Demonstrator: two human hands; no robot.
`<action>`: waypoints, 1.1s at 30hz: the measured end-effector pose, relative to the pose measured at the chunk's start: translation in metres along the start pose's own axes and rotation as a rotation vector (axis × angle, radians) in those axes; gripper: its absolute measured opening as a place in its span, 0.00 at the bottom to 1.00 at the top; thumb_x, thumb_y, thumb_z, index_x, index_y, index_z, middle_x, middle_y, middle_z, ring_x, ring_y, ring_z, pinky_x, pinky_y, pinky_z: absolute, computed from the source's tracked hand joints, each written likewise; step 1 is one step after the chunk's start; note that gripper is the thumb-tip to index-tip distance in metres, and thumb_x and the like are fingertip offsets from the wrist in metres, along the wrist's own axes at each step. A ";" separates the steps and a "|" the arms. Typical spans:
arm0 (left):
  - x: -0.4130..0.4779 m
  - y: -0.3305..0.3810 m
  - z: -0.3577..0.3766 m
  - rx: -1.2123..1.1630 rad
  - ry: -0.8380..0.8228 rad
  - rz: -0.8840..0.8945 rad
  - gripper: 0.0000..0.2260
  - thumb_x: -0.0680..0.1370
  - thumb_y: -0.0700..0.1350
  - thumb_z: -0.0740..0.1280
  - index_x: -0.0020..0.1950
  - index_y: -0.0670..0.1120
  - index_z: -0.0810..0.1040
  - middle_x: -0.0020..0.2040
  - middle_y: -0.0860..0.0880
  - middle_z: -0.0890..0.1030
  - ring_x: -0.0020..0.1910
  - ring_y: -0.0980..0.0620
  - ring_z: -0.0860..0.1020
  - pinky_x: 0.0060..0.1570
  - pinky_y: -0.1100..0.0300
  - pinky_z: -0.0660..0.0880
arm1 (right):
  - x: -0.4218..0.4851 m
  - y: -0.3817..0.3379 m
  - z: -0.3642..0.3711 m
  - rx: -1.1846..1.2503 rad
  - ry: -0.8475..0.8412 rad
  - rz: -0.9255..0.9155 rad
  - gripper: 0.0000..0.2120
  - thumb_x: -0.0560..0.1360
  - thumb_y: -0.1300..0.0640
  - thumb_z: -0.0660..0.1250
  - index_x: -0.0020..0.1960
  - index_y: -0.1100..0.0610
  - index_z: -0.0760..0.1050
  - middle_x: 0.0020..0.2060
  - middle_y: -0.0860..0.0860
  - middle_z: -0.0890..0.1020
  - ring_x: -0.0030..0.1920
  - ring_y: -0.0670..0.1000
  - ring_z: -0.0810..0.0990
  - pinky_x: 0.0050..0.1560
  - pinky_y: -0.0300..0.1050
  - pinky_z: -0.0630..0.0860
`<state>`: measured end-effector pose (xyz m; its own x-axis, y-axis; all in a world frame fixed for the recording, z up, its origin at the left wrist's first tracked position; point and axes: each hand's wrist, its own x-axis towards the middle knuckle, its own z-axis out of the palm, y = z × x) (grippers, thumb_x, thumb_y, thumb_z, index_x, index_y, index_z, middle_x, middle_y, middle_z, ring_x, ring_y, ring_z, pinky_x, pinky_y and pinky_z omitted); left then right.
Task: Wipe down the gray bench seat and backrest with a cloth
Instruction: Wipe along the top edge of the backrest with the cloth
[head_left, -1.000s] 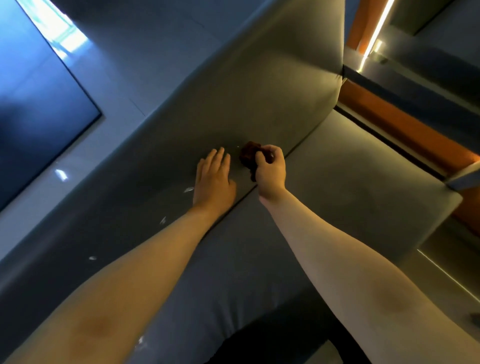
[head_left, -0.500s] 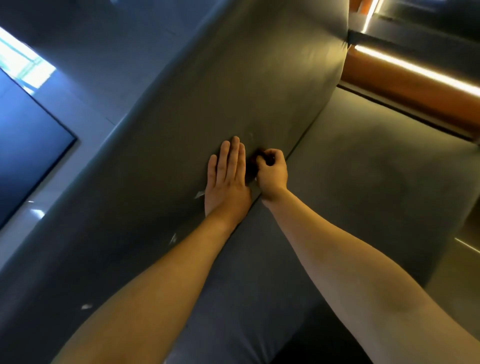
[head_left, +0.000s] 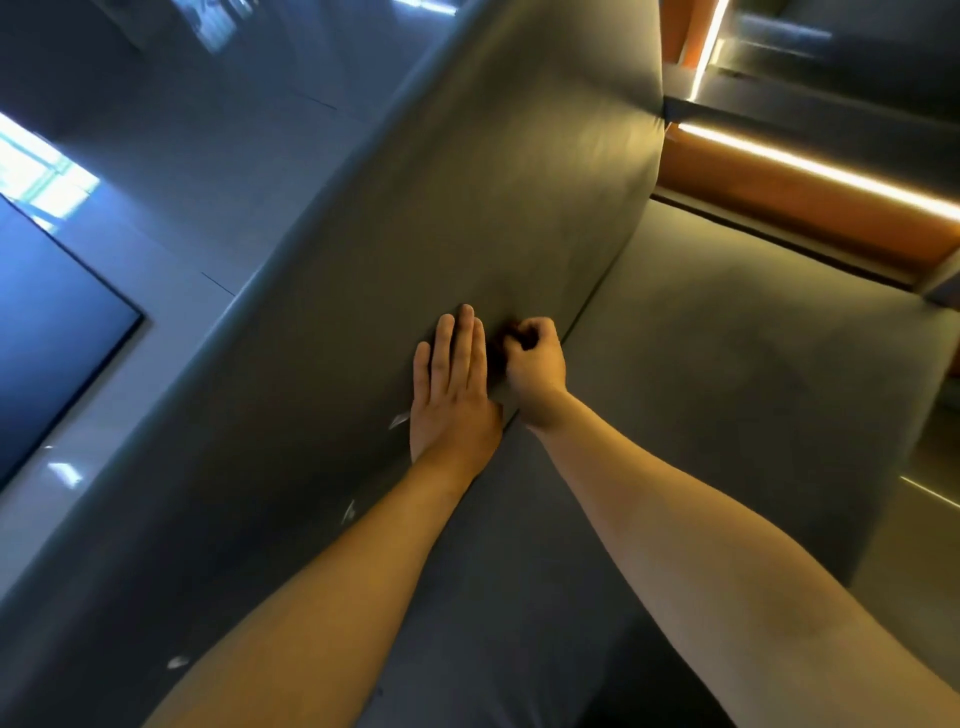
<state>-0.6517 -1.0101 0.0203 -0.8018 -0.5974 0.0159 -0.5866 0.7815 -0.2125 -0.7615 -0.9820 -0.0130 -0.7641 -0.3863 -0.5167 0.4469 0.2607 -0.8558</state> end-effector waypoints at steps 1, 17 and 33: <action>0.000 0.000 0.001 0.012 -0.010 0.014 0.38 0.80 0.48 0.55 0.80 0.41 0.32 0.79 0.44 0.27 0.78 0.44 0.27 0.73 0.46 0.24 | -0.001 0.006 -0.003 0.040 -0.004 0.062 0.05 0.80 0.60 0.65 0.51 0.51 0.73 0.52 0.54 0.80 0.54 0.57 0.81 0.44 0.45 0.77; 0.001 0.000 0.008 0.068 0.015 0.023 0.36 0.79 0.49 0.53 0.82 0.41 0.39 0.81 0.44 0.34 0.79 0.42 0.30 0.75 0.44 0.28 | 0.009 0.028 -0.001 0.091 0.028 0.065 0.05 0.81 0.60 0.65 0.55 0.52 0.73 0.58 0.56 0.77 0.55 0.54 0.80 0.47 0.41 0.76; 0.011 0.018 0.017 0.023 -0.018 -0.038 0.40 0.78 0.50 0.63 0.84 0.46 0.44 0.81 0.48 0.31 0.78 0.39 0.28 0.71 0.41 0.22 | 0.025 0.027 -0.012 0.034 0.064 -0.049 0.08 0.80 0.62 0.64 0.53 0.50 0.71 0.56 0.56 0.77 0.51 0.50 0.78 0.47 0.39 0.74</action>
<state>-0.6687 -1.0058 0.0006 -0.7769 -0.6296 0.0064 -0.6132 0.7542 -0.2349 -0.7740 -0.9741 -0.0481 -0.8130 -0.3398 -0.4727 0.4235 0.2120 -0.8808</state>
